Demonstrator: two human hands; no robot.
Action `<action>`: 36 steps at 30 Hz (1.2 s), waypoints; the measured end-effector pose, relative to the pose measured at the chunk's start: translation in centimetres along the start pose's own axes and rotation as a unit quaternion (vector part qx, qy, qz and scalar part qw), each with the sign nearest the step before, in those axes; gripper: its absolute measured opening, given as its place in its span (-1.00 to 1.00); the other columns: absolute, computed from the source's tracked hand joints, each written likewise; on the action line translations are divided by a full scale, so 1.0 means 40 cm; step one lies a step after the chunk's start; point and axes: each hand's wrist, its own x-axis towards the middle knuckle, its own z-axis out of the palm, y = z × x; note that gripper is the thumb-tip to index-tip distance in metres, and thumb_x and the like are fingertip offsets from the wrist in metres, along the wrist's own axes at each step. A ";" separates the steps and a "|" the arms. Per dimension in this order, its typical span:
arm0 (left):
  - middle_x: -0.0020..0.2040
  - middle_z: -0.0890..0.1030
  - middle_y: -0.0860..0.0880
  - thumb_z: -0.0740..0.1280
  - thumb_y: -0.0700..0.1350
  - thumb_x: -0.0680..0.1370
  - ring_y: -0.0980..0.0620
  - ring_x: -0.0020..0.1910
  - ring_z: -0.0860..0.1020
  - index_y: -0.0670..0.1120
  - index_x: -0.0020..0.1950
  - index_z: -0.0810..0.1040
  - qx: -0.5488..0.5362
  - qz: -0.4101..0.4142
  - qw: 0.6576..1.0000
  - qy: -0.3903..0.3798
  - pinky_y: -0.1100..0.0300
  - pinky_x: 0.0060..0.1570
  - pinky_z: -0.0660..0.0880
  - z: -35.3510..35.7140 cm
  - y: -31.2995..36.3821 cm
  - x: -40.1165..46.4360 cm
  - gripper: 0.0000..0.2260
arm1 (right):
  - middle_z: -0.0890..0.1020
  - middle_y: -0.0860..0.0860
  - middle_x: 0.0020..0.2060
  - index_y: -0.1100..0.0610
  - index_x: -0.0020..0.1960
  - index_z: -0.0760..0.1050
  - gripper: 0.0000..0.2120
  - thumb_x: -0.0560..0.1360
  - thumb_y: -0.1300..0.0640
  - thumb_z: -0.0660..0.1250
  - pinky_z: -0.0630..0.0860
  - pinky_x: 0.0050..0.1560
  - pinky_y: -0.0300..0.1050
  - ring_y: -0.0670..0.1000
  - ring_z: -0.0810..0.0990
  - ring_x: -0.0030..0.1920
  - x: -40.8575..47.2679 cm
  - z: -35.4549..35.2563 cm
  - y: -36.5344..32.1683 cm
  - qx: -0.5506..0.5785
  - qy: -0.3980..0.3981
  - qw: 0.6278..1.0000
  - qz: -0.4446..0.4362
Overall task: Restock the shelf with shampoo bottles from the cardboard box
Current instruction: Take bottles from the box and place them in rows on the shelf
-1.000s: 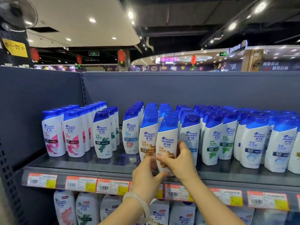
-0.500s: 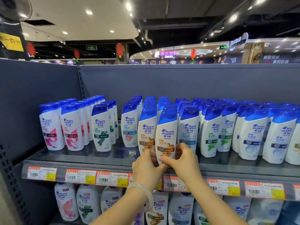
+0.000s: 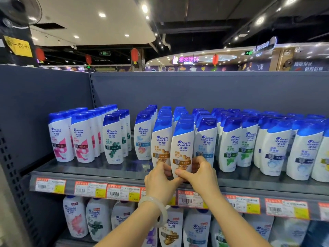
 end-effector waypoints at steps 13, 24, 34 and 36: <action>0.06 0.52 -0.03 0.50 -0.08 0.37 0.01 0.10 0.48 -0.14 0.13 0.47 -0.027 0.064 0.990 0.122 0.22 0.12 0.41 -0.132 -0.076 -0.116 -0.60 | 0.50 0.04 -0.17 0.14 -0.13 0.48 -0.82 0.38 0.10 0.45 0.45 -0.14 -0.26 -0.02 0.51 -0.19 -0.115 0.024 -0.097 0.046 0.021 0.979 -0.197; 0.31 0.43 -0.04 0.46 0.06 0.39 -0.04 0.27 0.43 -0.08 0.33 0.35 0.144 -0.208 0.964 0.078 0.17 0.08 0.37 -0.400 -0.474 -0.367 -0.41 | 0.48 0.07 -0.09 0.25 0.11 0.44 -0.63 0.44 0.03 0.39 0.41 -0.03 -0.07 0.02 0.44 -0.08 -0.348 0.424 -0.010 0.003 -0.336 0.938 -0.089; 0.32 0.44 -0.11 0.48 -0.06 0.39 -0.09 0.29 0.42 -0.16 0.32 0.36 0.089 -0.368 0.921 0.088 0.06 0.22 0.40 -0.655 -0.755 -0.585 -0.43 | 0.50 0.08 0.06 0.18 0.16 0.42 -0.61 0.45 0.00 0.38 0.47 0.09 -0.01 0.06 0.49 0.06 -0.588 0.759 -0.031 -0.036 -0.490 0.870 -0.032; 0.31 0.44 -0.12 0.48 -0.06 0.39 -0.09 0.27 0.43 -0.16 0.32 0.36 0.090 -0.394 0.911 0.078 0.07 0.19 0.40 -0.714 -0.832 -0.609 -0.43 | 0.50 0.08 0.09 0.17 0.18 0.41 -0.61 0.45 -0.02 0.37 0.47 0.11 0.00 0.07 0.49 0.07 -0.641 0.844 -0.032 -0.054 -0.506 0.861 -0.016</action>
